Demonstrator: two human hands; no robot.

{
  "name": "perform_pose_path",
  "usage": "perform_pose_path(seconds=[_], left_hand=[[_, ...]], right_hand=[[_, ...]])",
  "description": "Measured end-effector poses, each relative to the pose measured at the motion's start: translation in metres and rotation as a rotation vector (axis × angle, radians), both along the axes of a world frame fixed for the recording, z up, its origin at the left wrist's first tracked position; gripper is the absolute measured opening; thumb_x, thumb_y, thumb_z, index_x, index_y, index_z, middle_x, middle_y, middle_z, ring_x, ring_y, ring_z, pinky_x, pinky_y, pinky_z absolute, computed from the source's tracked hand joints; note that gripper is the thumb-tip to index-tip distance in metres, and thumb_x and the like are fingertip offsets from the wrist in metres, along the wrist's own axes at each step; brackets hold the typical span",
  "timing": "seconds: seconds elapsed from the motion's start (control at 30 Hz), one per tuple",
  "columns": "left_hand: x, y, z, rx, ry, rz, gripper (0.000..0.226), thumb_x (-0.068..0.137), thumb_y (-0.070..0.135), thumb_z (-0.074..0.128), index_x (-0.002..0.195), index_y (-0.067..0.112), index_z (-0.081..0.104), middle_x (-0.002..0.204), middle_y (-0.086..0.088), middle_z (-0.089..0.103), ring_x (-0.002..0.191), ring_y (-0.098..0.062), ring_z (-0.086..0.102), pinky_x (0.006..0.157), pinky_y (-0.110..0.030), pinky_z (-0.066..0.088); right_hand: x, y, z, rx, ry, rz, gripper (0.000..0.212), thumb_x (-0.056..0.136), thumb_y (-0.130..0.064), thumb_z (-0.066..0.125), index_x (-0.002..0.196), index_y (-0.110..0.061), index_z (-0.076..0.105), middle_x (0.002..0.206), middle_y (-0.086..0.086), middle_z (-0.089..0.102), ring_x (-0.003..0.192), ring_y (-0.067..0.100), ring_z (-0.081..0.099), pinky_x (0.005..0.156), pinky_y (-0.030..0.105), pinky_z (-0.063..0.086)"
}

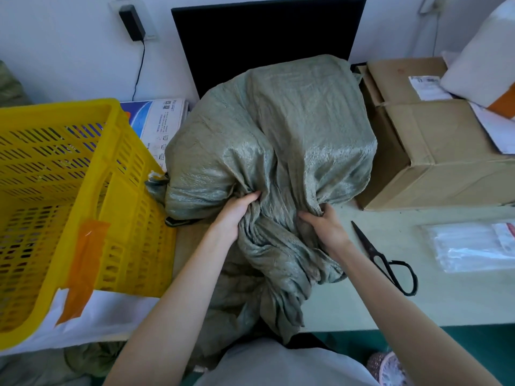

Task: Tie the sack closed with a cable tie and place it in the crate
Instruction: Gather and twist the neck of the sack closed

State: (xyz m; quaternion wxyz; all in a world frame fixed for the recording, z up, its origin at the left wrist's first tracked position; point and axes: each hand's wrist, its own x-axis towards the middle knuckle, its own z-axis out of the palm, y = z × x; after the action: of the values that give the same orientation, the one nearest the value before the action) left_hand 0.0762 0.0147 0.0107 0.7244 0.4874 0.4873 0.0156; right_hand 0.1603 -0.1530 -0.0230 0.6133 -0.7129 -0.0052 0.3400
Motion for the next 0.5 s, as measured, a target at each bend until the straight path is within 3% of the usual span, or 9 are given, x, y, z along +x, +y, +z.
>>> perform_pose_path(seconds=[0.13, 0.27, 0.33, 0.43, 0.5], left_hand=[[0.022, 0.009, -0.001, 0.095, 0.044, -0.039, 0.053, 0.085, 0.031, 0.068, 0.129, 0.005, 0.056, 0.113, -0.013, 0.068, 0.093, -0.026, 0.066, 0.074, -0.030, 0.050], [0.044, 0.018, 0.011, 0.205, 0.065, -0.081, 0.046, 0.097, 0.027, 0.049, 0.136, 0.004, 0.047, 0.136, -0.011, 0.053, 0.123, -0.027, 0.051, 0.075, -0.017, 0.039], [0.053, 0.019, 0.019, 0.230, 0.044, -0.069, 0.045, 0.098, 0.026, 0.047, 0.137, 0.003, 0.045, 0.138, -0.011, 0.051, 0.127, -0.027, 0.049, 0.077, -0.019, 0.038], [0.059, 0.018, 0.032, 0.178, -0.019, -0.006, 0.052, 0.101, 0.034, 0.039, 0.145, 0.007, 0.032, 0.149, -0.006, 0.038, 0.136, -0.024, 0.037, 0.091, -0.018, 0.033], [0.061, 0.019, 0.034, 0.164, -0.043, -0.019, 0.056, 0.100, 0.040, 0.035, 0.146, 0.007, 0.029, 0.149, -0.007, 0.036, 0.137, -0.026, 0.035, 0.102, -0.027, 0.033]], right_hand=[[0.015, 0.001, 0.007, -0.019, -0.004, 0.011, 0.037, 0.087, -0.011, 0.065, 0.113, -0.012, 0.039, 0.108, 0.009, 0.058, 0.083, 0.017, 0.061, 0.076, 0.032, 0.049], [0.027, 0.011, 0.012, -0.001, -0.002, 0.013, 0.065, 0.085, -0.017, 0.069, 0.135, -0.007, 0.030, 0.133, 0.011, 0.046, 0.113, 0.028, 0.055, 0.096, 0.041, 0.048], [0.033, 0.018, 0.015, 0.013, -0.010, 0.013, 0.063, 0.086, -0.018, 0.067, 0.134, -0.010, 0.027, 0.132, 0.007, 0.042, 0.117, 0.028, 0.051, 0.099, 0.043, 0.046], [0.042, 0.025, 0.019, 0.028, -0.019, -0.001, 0.051, 0.089, -0.012, 0.063, 0.127, -0.011, 0.029, 0.122, 0.002, 0.042, 0.105, 0.022, 0.051, 0.089, 0.036, 0.048], [0.046, 0.024, 0.017, 0.024, -0.015, 0.006, 0.049, 0.089, -0.012, 0.062, 0.126, -0.012, 0.029, 0.129, 0.004, 0.043, 0.106, 0.023, 0.052, 0.086, 0.034, 0.048]])
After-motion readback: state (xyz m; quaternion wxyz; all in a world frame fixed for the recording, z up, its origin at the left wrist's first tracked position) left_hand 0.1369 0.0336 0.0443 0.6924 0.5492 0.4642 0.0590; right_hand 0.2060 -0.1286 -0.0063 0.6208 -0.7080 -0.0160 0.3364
